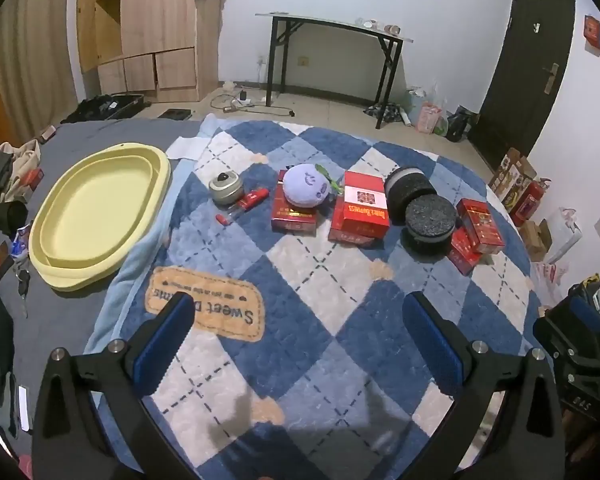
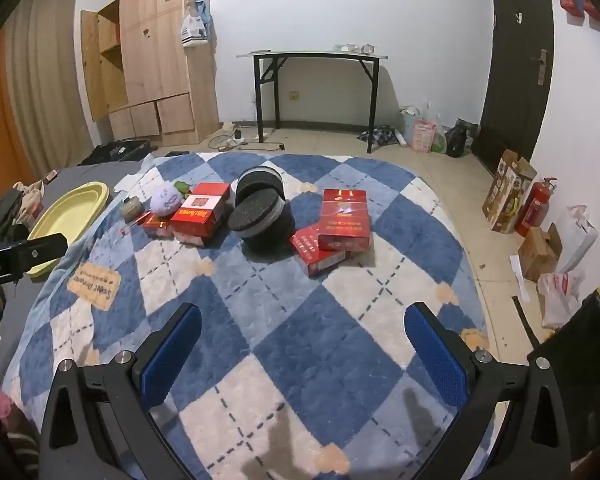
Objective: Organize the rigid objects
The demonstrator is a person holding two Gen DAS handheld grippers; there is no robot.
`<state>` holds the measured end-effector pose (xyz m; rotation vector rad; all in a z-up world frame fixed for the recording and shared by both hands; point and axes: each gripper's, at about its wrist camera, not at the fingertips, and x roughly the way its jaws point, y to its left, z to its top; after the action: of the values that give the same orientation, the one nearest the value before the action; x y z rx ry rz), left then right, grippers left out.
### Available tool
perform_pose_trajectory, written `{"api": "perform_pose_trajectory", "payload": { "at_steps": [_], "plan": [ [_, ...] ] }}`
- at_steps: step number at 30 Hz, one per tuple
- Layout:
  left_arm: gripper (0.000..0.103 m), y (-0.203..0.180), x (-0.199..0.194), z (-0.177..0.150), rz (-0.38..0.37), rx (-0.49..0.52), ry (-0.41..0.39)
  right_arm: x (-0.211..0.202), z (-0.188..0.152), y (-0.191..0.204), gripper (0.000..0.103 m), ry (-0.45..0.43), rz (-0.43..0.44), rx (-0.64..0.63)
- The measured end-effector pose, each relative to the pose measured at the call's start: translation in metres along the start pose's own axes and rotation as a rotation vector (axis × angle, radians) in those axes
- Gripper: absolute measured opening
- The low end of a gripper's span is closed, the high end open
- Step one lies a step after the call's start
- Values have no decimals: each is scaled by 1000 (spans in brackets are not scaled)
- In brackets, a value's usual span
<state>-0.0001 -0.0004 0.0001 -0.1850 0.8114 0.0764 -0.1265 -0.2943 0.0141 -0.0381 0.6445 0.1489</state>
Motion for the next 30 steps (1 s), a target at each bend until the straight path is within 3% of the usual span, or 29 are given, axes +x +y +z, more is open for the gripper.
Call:
{"api": "perform_pose_trajectory", "payload": {
  "at_steps": [11,30],
  "plan": [
    [103,-6,-10,1,-3,45,-77,1,0,-2,103,15,2,14],
    [103,12,15,-3,35,-16,64,14,4,-7,103,54,-1,12]
  ]
}}
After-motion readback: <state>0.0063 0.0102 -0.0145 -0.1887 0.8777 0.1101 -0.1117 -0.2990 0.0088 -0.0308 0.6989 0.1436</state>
